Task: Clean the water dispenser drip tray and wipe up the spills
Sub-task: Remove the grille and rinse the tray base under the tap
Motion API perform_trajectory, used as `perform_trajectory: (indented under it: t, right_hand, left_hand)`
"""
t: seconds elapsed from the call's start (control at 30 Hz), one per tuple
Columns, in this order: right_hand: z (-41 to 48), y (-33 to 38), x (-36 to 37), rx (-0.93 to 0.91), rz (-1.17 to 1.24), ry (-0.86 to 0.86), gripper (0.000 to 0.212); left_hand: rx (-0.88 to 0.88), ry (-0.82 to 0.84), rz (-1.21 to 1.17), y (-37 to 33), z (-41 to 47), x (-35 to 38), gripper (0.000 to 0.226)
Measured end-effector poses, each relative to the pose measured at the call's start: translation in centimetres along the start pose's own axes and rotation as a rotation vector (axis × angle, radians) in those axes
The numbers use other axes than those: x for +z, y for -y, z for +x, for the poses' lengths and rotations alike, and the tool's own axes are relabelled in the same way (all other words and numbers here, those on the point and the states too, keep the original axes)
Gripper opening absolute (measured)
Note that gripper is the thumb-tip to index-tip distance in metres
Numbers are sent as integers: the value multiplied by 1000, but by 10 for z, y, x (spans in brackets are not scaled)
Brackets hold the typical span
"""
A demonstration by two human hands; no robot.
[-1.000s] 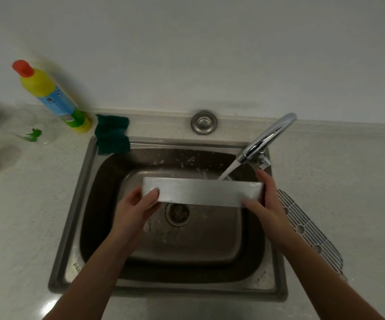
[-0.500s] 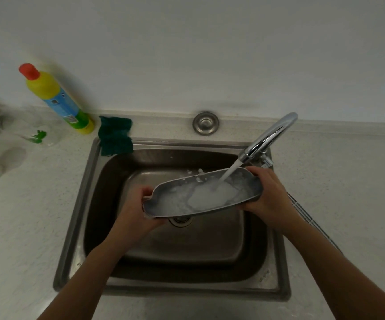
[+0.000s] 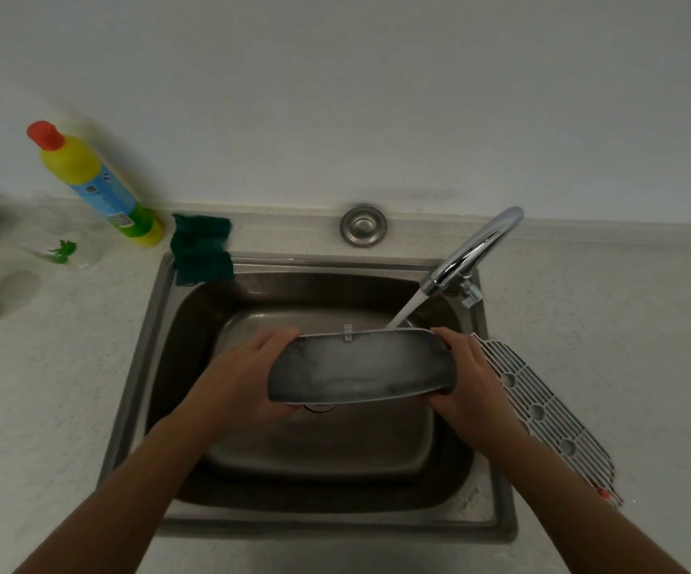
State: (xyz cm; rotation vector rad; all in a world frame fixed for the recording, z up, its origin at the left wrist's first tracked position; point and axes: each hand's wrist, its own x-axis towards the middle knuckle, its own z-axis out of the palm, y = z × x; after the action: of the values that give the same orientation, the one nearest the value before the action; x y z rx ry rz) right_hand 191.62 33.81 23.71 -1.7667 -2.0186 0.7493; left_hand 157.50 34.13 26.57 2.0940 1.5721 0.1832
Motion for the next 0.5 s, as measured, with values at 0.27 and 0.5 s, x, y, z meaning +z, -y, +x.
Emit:
perform_trajectory:
  t: [0.27, 0.5]
  right_hand:
    - [40, -10, -7, 117, -96, 149, 73]
    - [76, -11, -20, 221, -155, 165, 38]
  left_hand:
    - [-95, -5, 407, -11, 2, -58, 106]
    - [-186, 164, 678, -24, 30, -42, 58]
